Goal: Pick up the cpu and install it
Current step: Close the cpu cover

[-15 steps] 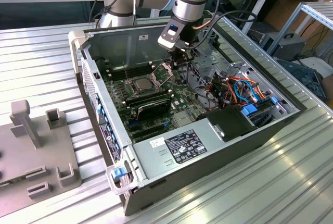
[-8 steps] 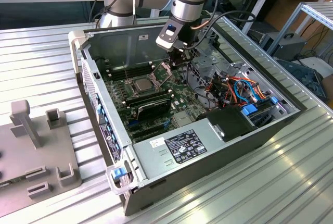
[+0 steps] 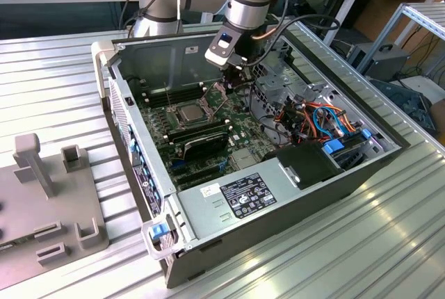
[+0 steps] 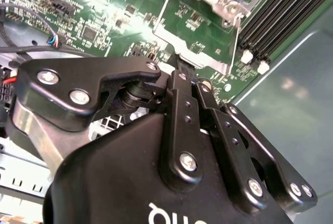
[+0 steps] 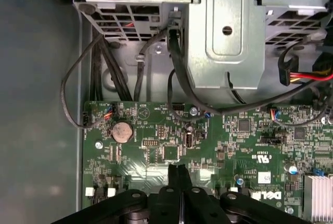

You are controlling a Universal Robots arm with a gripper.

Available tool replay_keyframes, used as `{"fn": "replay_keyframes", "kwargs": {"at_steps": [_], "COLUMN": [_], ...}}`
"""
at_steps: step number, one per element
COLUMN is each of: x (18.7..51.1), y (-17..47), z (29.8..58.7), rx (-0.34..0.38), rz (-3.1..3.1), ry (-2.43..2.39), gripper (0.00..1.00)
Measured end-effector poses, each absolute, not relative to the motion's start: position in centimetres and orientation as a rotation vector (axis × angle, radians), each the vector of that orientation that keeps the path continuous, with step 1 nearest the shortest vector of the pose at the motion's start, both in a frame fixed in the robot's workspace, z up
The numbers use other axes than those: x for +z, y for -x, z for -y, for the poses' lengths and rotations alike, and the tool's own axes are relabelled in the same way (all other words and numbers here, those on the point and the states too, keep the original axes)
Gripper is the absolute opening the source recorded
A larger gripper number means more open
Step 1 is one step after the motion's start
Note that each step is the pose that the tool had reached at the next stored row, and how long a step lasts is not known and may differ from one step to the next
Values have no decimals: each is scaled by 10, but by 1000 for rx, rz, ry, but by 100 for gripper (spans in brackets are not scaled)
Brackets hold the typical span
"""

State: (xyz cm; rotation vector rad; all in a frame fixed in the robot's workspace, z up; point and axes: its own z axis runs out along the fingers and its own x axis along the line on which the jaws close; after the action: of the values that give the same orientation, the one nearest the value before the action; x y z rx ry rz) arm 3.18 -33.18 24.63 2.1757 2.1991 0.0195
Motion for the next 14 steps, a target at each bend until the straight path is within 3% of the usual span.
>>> {"fn": "replay_keyframes", "kwargs": {"at_steps": [14], "x": [246], "y": [11], "z": [332], "rx": [19], "rz": [-2199], "ry": [-2176], "gripper": [11]}}
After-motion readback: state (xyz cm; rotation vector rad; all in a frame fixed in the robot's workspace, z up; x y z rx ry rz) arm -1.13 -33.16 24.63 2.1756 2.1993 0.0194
